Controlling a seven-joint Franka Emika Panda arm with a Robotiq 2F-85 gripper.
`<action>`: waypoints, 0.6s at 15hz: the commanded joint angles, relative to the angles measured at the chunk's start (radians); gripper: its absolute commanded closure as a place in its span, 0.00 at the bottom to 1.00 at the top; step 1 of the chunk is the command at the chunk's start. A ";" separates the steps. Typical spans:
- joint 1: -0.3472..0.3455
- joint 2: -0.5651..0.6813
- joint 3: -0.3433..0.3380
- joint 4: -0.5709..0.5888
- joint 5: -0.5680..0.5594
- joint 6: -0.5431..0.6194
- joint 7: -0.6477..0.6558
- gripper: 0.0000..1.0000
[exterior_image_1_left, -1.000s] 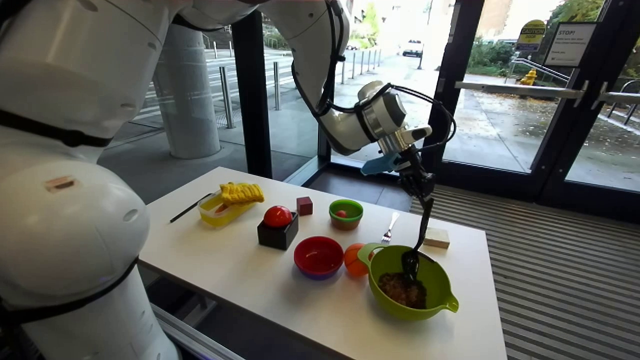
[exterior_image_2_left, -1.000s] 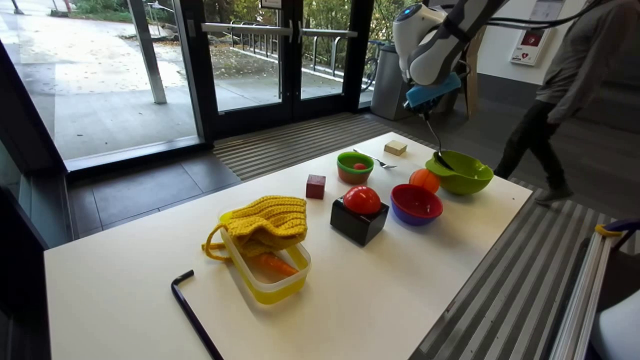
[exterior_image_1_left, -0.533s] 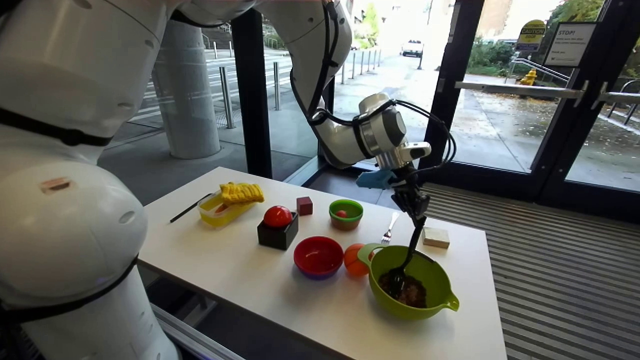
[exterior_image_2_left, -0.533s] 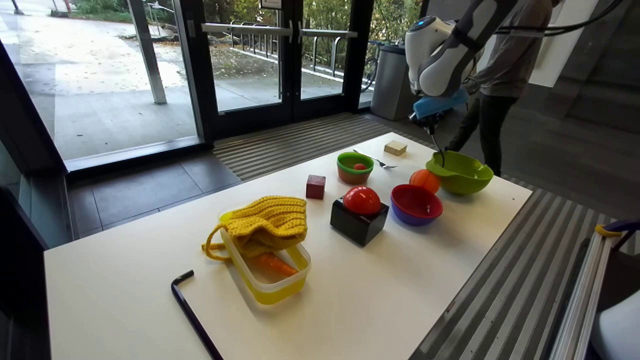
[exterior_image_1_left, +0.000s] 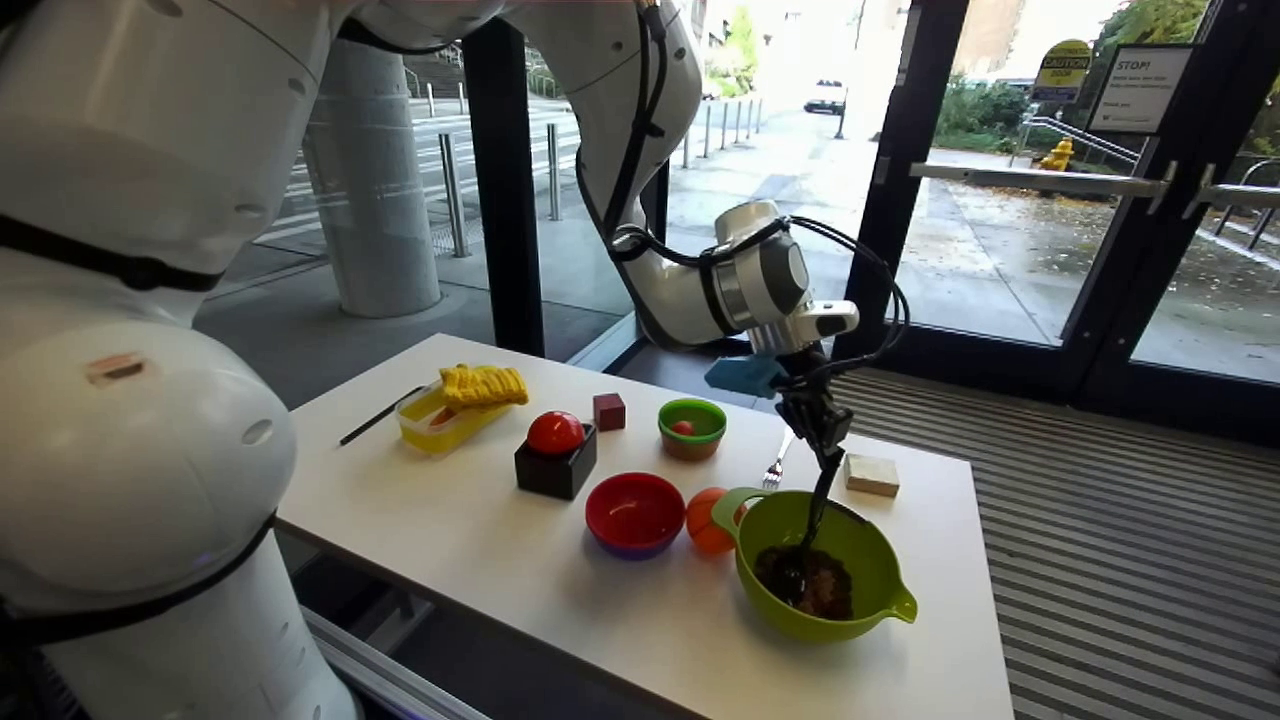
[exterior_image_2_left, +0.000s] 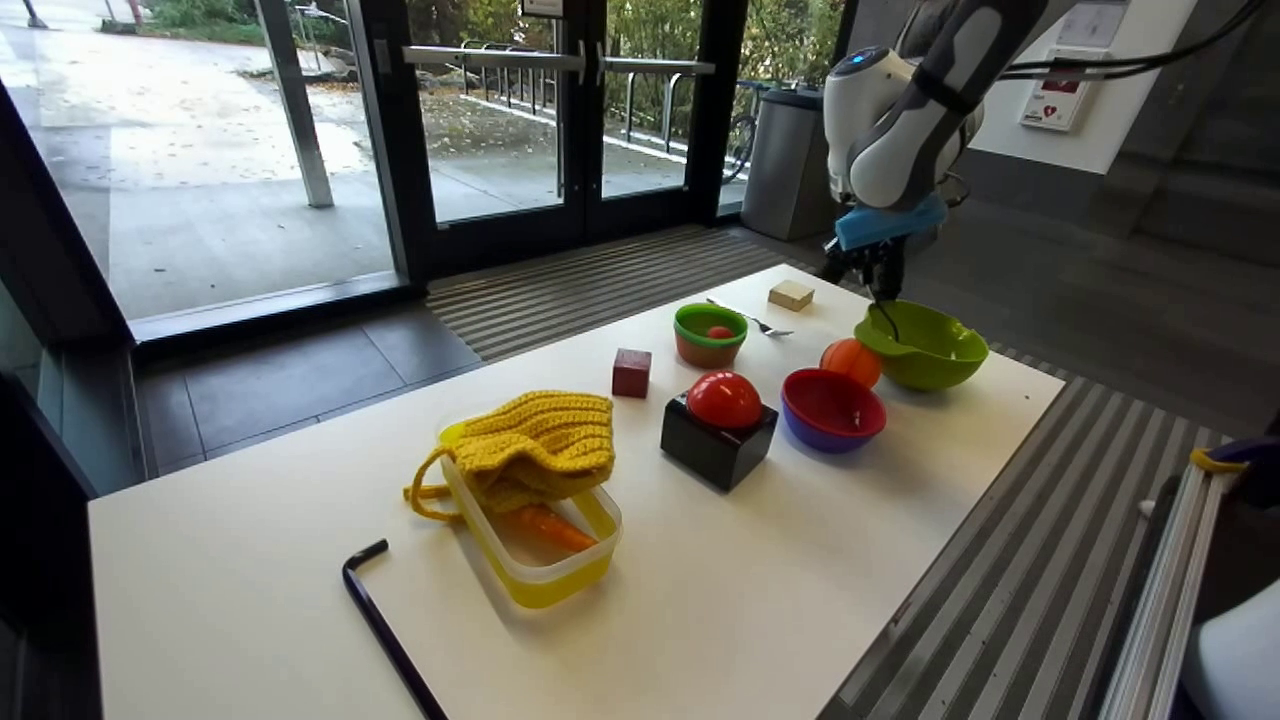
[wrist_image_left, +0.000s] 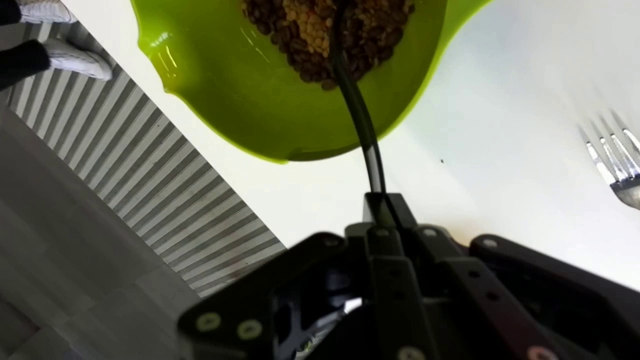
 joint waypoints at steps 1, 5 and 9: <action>0.048 -0.016 -0.073 -0.043 -0.023 0.096 0.034 0.99; 0.106 0.005 -0.159 -0.044 -0.047 0.179 0.082 0.99; 0.151 0.022 -0.223 -0.045 -0.045 0.223 0.109 0.99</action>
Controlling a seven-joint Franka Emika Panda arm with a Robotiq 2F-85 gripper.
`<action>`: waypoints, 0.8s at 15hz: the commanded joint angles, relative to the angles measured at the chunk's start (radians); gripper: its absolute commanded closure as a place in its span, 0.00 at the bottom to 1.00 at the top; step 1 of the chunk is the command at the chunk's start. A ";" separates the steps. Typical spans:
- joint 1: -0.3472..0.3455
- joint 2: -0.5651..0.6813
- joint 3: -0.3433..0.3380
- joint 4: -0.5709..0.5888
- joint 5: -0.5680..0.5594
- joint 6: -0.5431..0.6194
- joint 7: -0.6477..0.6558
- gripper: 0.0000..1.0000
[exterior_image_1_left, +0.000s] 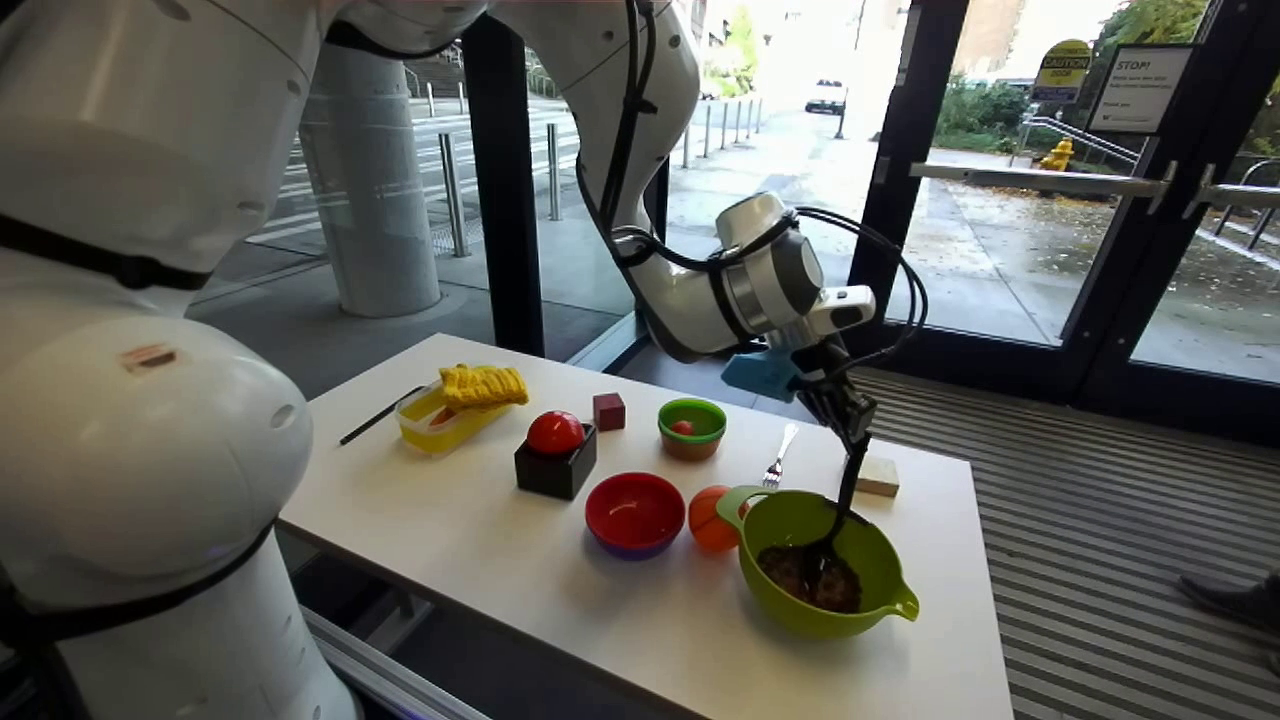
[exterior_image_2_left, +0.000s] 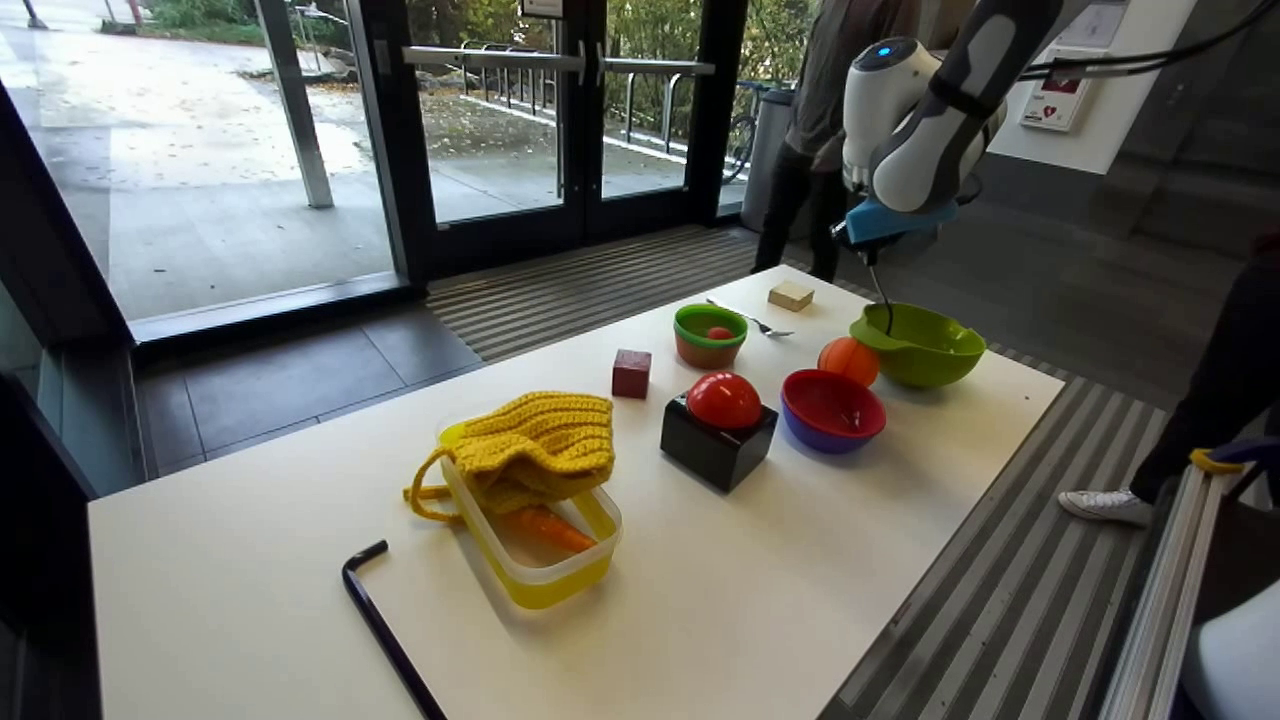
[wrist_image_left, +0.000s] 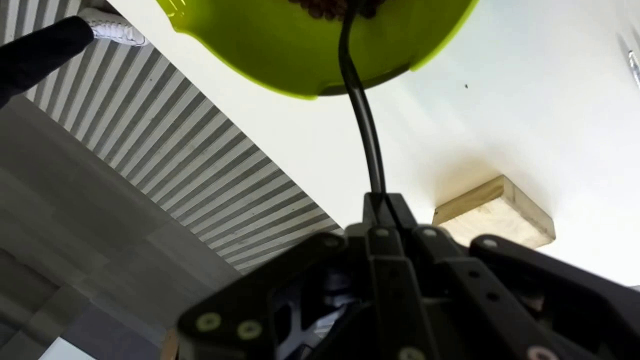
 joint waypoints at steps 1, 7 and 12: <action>0.055 0.019 -0.070 -0.012 -0.007 0.054 0.044 0.99; 0.099 0.045 -0.129 -0.022 0.020 0.093 0.050 0.99; 0.123 0.072 -0.158 -0.021 0.081 0.118 0.040 0.99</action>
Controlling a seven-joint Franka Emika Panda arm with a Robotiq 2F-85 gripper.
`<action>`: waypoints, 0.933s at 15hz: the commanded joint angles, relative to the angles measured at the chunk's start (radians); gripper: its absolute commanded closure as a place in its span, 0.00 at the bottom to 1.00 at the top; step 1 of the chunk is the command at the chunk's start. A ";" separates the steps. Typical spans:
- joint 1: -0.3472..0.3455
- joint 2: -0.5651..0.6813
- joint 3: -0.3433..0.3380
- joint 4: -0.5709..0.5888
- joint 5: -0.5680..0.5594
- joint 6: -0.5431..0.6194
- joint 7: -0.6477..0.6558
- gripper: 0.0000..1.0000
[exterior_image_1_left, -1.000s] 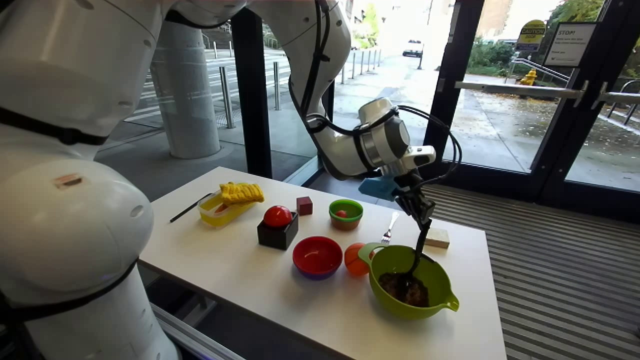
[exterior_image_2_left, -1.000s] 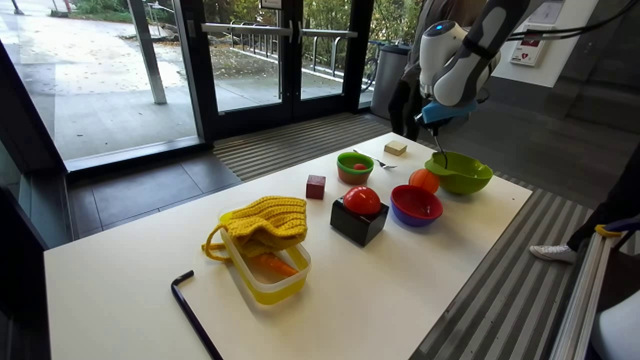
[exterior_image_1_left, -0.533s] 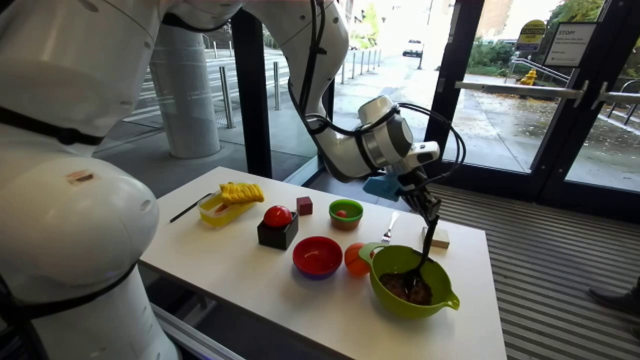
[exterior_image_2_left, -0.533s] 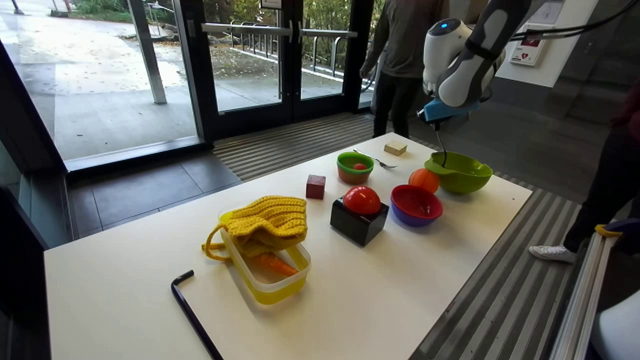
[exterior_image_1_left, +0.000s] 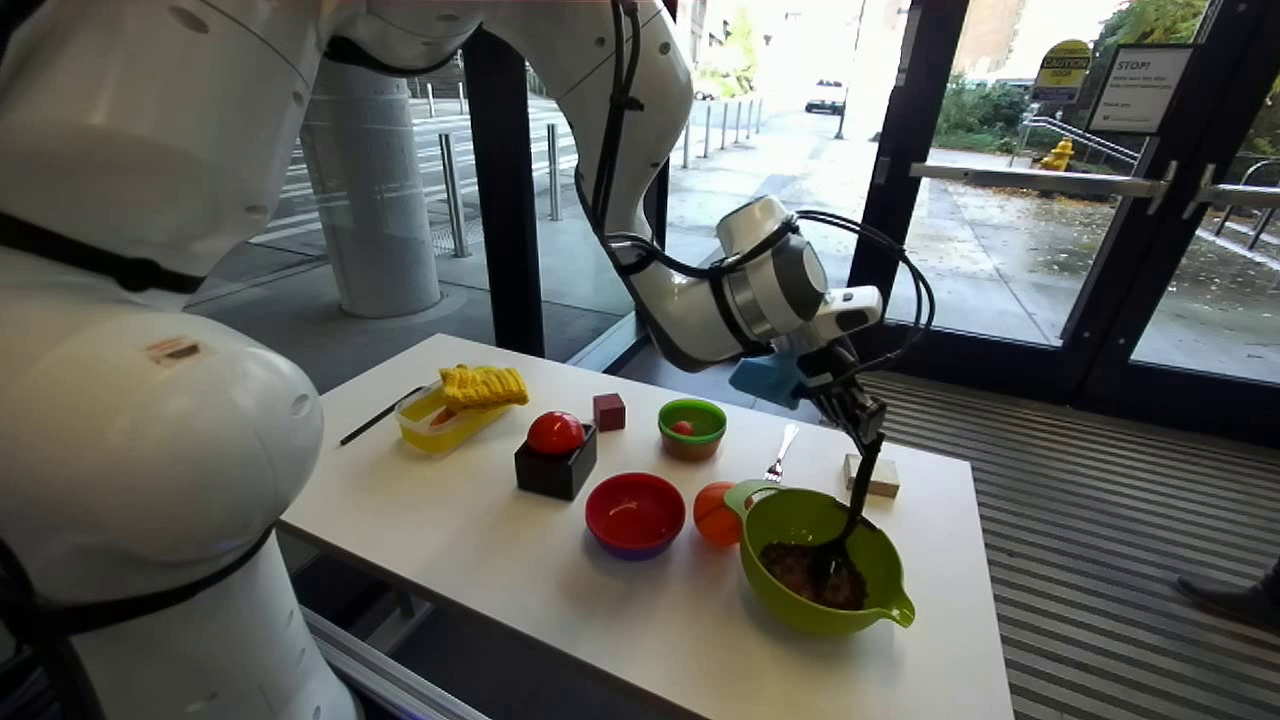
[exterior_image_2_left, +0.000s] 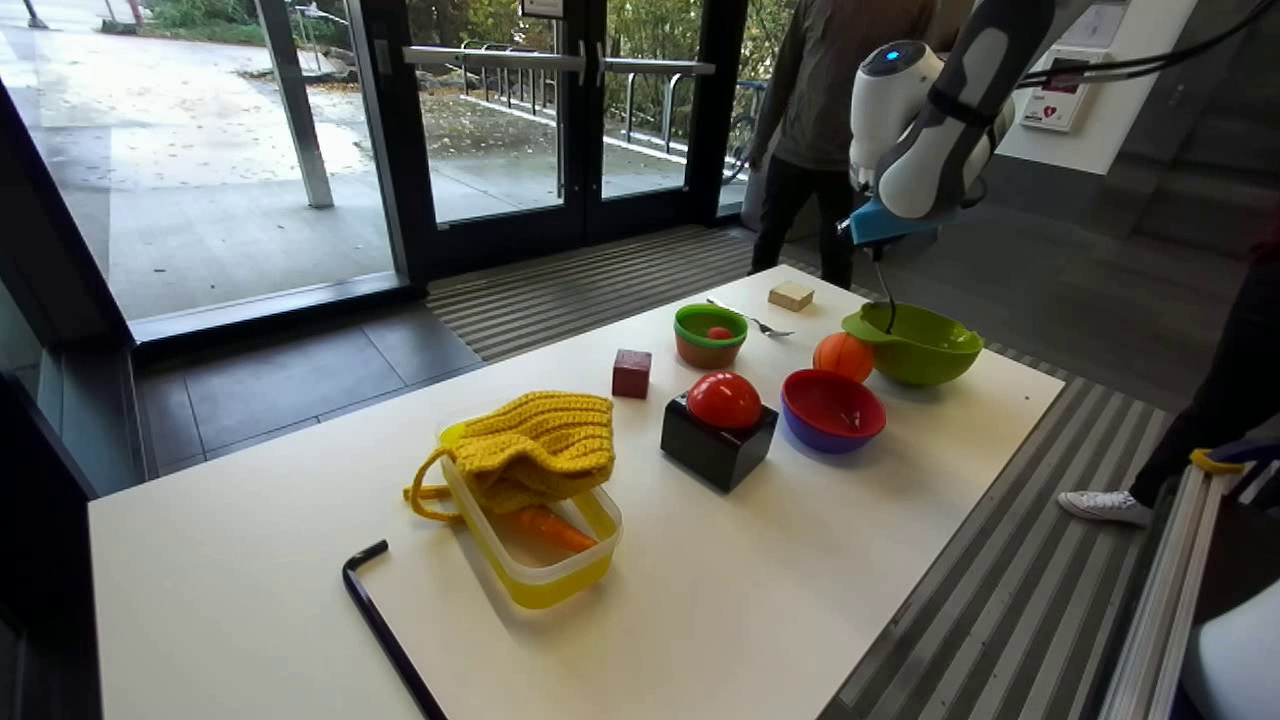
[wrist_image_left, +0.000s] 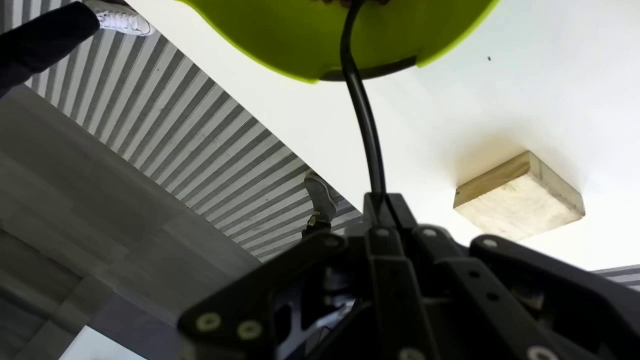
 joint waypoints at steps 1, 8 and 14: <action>0.057 0.050 -0.066 -0.004 0.044 0.066 0.025 0.99; 0.223 0.199 -0.217 0.004 0.144 0.107 0.052 0.99; 0.325 0.255 -0.287 -0.013 0.256 0.100 0.022 0.99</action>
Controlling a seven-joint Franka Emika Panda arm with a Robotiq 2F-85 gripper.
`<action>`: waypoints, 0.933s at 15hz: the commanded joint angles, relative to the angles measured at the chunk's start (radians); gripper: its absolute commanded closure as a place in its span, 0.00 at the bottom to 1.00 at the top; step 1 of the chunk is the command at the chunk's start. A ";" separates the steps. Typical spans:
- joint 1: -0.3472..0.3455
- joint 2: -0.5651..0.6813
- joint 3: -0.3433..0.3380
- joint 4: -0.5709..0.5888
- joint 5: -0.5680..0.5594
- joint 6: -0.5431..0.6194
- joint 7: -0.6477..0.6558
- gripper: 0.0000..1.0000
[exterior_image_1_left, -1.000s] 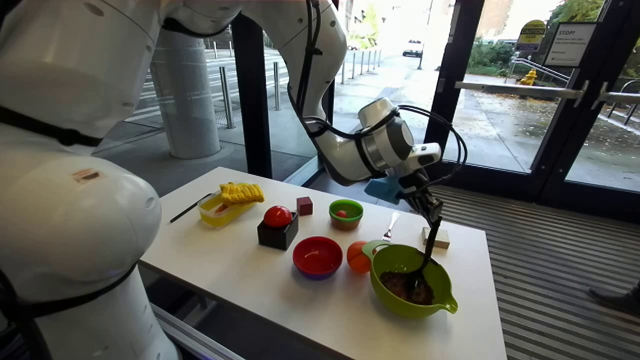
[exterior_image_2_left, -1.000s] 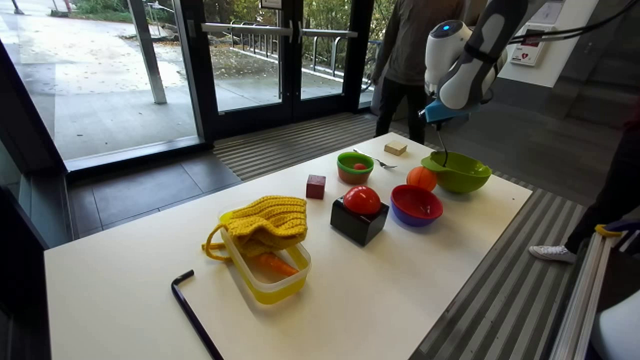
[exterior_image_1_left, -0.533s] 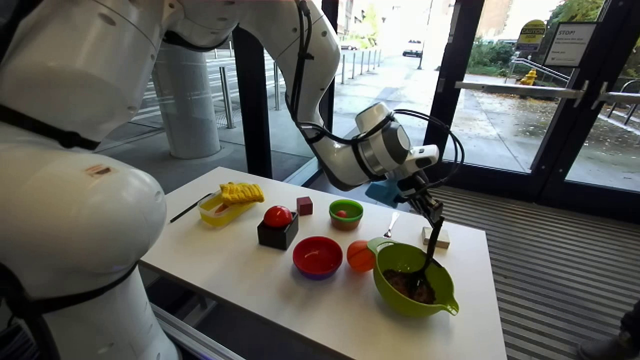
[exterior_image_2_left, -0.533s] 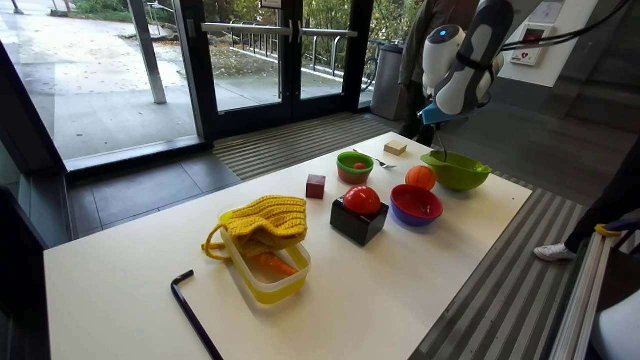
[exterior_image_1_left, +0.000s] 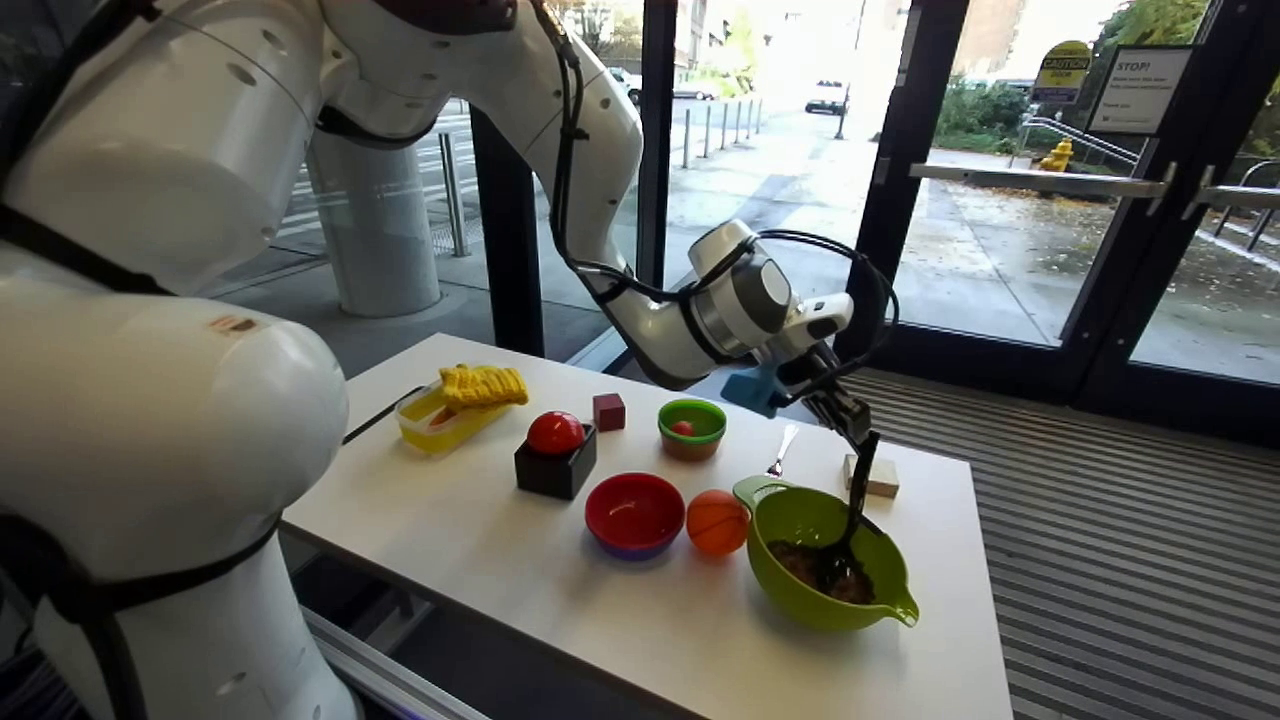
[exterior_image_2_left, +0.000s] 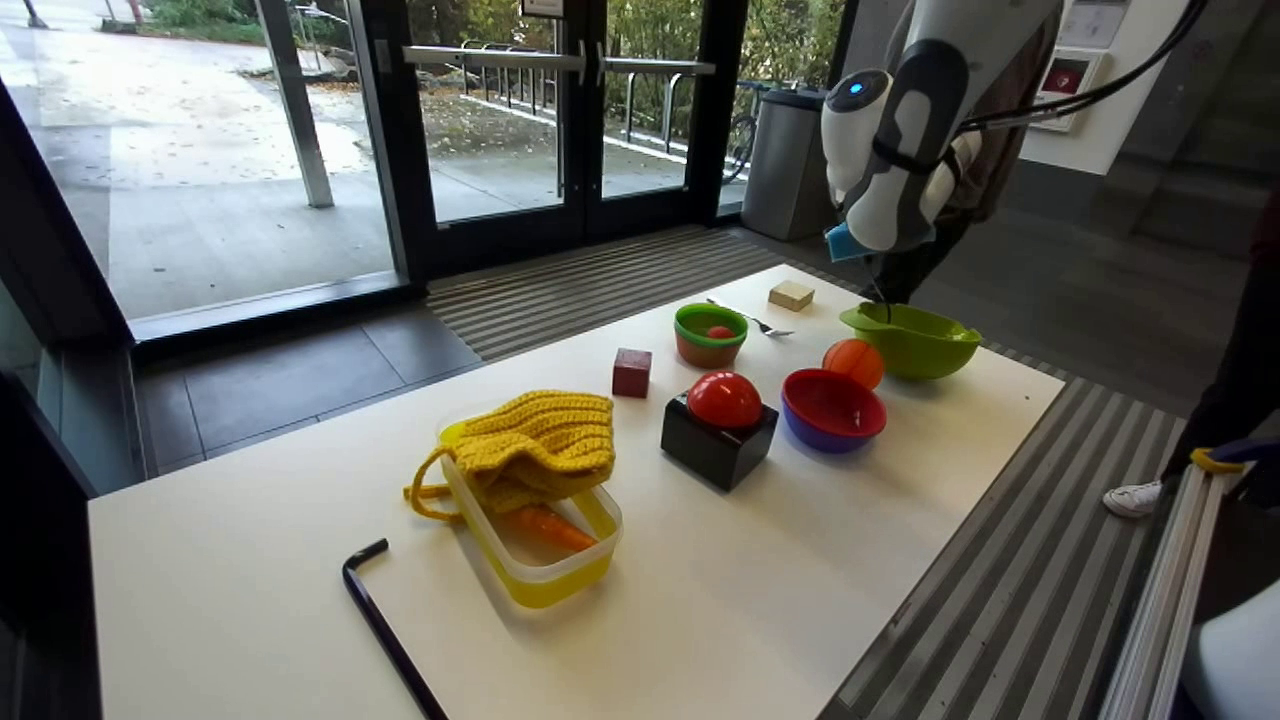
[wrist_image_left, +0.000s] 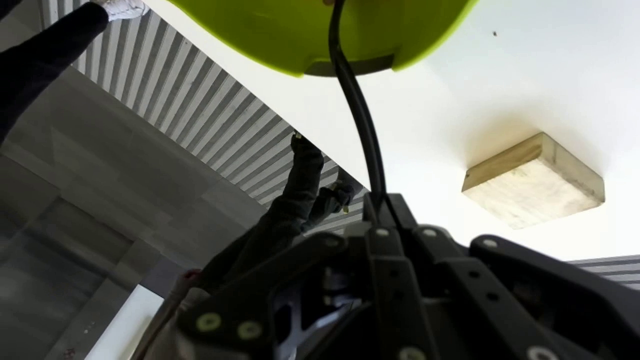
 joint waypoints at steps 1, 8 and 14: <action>0.069 0.055 -0.066 -0.015 0.067 0.030 -0.015 0.99; 0.141 0.108 -0.114 -0.028 0.148 0.013 -0.042 0.99; 0.201 0.152 -0.158 -0.044 0.196 0.007 -0.046 0.99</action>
